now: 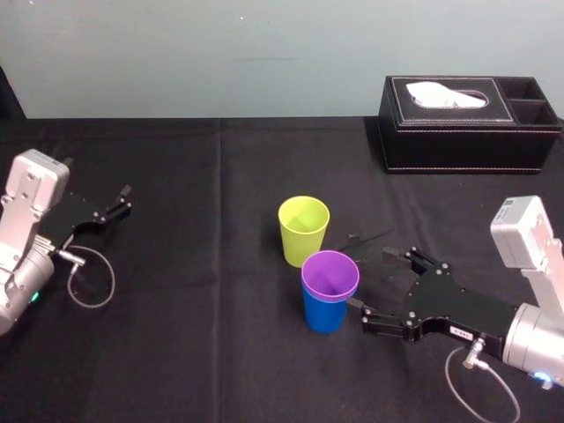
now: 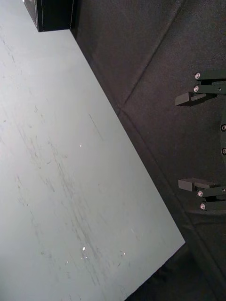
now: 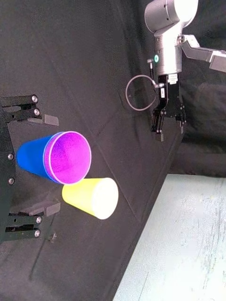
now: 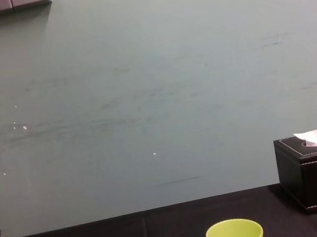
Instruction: Stack the three plastic cups sequentially using one hand.
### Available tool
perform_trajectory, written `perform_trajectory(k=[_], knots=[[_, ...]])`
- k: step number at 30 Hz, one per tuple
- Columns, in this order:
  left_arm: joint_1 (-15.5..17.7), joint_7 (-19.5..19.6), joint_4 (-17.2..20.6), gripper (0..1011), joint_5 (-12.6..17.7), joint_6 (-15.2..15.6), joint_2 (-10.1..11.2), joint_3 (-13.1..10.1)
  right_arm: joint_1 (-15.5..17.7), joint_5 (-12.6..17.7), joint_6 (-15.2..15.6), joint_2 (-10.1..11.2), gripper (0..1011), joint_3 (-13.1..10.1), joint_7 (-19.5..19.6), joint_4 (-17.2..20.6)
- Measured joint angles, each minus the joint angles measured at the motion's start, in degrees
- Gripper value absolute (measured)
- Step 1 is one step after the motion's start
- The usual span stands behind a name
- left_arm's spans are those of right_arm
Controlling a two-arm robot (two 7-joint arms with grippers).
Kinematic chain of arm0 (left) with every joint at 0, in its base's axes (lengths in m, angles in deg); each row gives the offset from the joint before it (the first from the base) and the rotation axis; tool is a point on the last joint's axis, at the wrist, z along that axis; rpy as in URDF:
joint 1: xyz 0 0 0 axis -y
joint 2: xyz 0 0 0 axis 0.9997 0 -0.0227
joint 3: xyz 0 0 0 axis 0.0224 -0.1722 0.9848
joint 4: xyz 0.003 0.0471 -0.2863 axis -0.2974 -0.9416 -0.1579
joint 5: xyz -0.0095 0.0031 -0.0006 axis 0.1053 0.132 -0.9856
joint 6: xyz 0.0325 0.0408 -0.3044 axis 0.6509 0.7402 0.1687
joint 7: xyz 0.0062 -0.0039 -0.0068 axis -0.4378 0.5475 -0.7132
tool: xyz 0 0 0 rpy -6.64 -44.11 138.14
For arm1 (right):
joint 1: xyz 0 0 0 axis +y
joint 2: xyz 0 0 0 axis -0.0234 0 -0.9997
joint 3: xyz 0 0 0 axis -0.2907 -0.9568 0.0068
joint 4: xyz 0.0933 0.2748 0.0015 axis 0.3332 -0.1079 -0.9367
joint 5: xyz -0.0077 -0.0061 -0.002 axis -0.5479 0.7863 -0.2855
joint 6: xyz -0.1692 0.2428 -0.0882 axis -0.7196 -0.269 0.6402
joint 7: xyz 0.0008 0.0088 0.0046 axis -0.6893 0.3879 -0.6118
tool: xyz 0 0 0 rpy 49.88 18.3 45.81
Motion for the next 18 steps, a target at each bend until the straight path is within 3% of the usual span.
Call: perform_trajectory(k=[18], knots=[[0.0, 0.0, 0.0, 1011, 0.0, 0.0, 0.0, 0.0, 0.0, -0.1, -0.4, -0.5, 1000, 1.2, -0.8, -2.0]])
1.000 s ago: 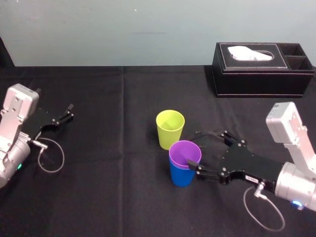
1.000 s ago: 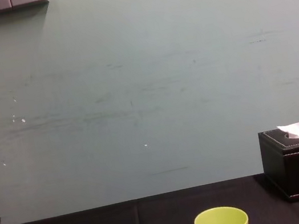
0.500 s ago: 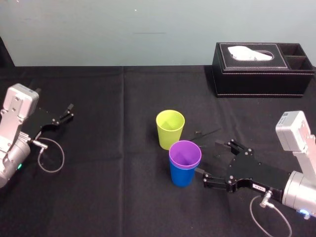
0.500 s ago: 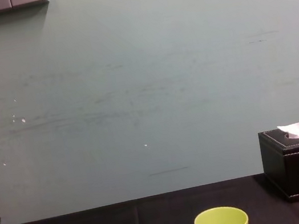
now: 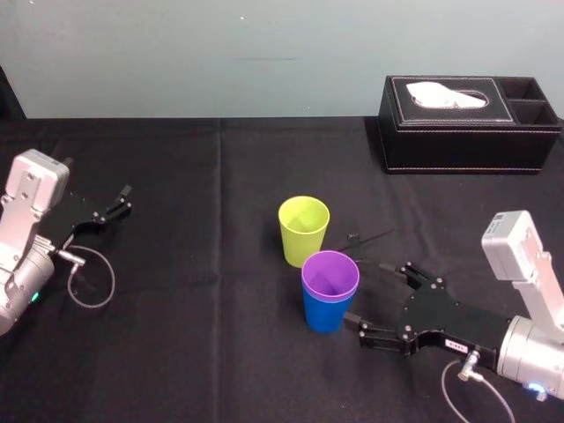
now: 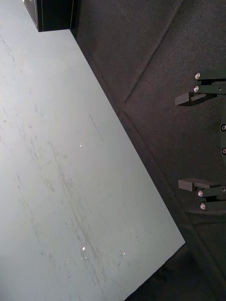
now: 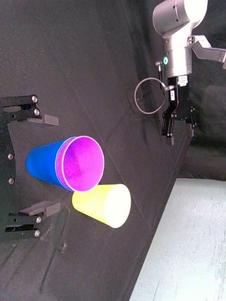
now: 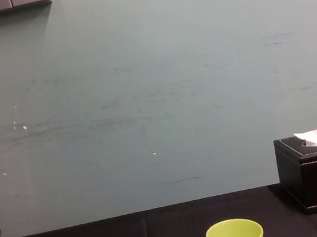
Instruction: Stack the three plastic cups sequentially using one hand.
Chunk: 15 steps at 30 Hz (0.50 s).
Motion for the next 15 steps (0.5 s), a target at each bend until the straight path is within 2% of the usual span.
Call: perform_trajectory(k=[8, 15], knots=[[0.0, 0.0, 0.0, 1011, 0.0, 0.0, 0.0, 0.0, -0.1, -0.1, 0.1, -0.2, 1000, 0.2, 0.0, -0.3], [0.0, 0.0, 0.0, 1011, 0.0, 0.0, 0.0, 0.0, 0.3, 0.4, 0.1, 0.0, 1000, -0.7, 0.3, -0.1]])
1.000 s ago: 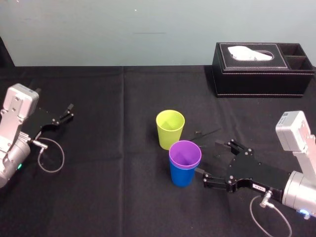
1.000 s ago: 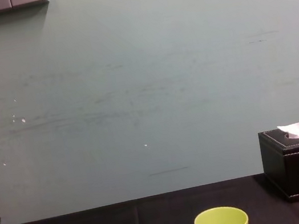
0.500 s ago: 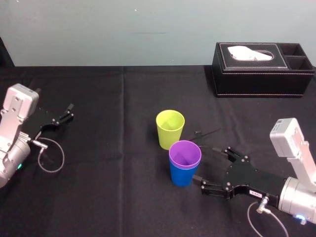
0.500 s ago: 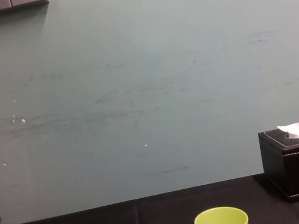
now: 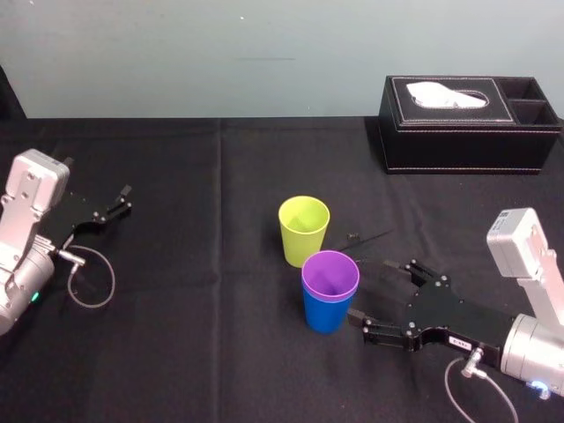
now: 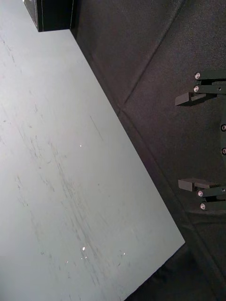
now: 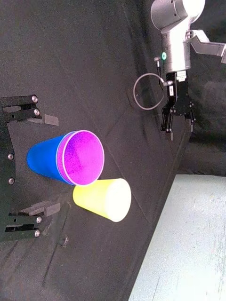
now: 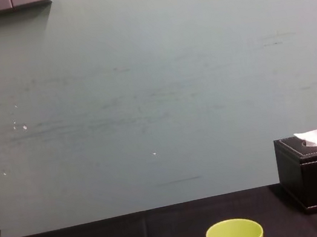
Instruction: Stack the three plastic cups sequentially using one hand.
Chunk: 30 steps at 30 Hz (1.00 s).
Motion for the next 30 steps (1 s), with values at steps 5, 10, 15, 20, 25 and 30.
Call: perform_trajectory(k=[5, 10, 15, 20, 25, 30], knots=[[0.0, 0.0, 0.0, 1011, 0.0, 0.0, 0.0, 0.0, 0.0, 0.1, 0.0, 0.1, 1000, -0.1, 0.0, 0.0], [0.0, 0.0, 0.0, 1011, 0.0, 0.0, 0.0, 0.0, -0.4, 0.1, -0.1, 0.0, 1000, 0.5, -0.2, -0.2], [0.0, 0.0, 0.0, 1011, 0.0, 0.0, 0.0, 0.0, -0.9, -0.1, -0.1, -0.3, 1000, 1.0, -0.4, -0.7], [0.0, 0.0, 0.0, 1011, 0.0, 0.0, 0.0, 0.0, -1.6, -0.4, -0.1, -0.8, 1000, 1.7, -0.5, -1.5], [0.0, 0.0, 0.0, 1011, 0.0, 0.0, 0.0, 0.0, -2.4, -0.7, -0.1, -1.4, 1000, 2.4, -0.6, -2.4], [0.0, 0.0, 0.0, 1011, 0.0, 0.0, 0.0, 0.0, -3.4, -1.0, 0.0, -2.0, 1000, 3.3, -1.0, -3.5]])
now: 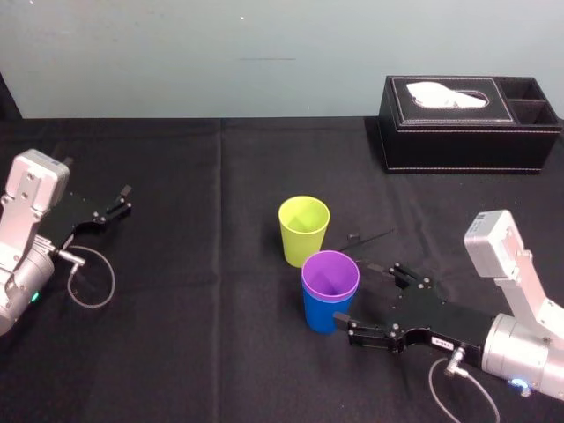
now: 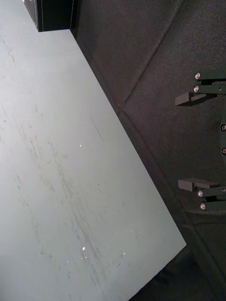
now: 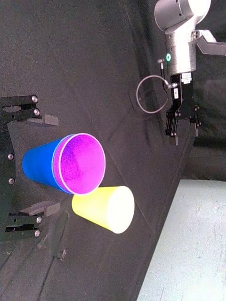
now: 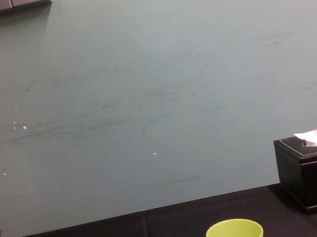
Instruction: Stack the three plastic cups sequentially using one hand.
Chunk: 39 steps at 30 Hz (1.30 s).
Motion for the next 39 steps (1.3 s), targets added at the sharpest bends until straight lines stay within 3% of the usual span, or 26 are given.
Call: perform_trajectory(k=[27, 39], knots=[[0.0, 0.0, 0.0, 1011, 0.0, 0.0, 0.0, 0.0, -5.4, -2.0, 0.4, -3.1, 1000, 3.9, -0.9, -4.9], [0.0, 0.0, 0.0, 1011, 0.0, 0.0, 0.0, 0.0, -6.6, -1.9, 0.2, -4.0, 1000, 4.6, -1.5, -6.5]])
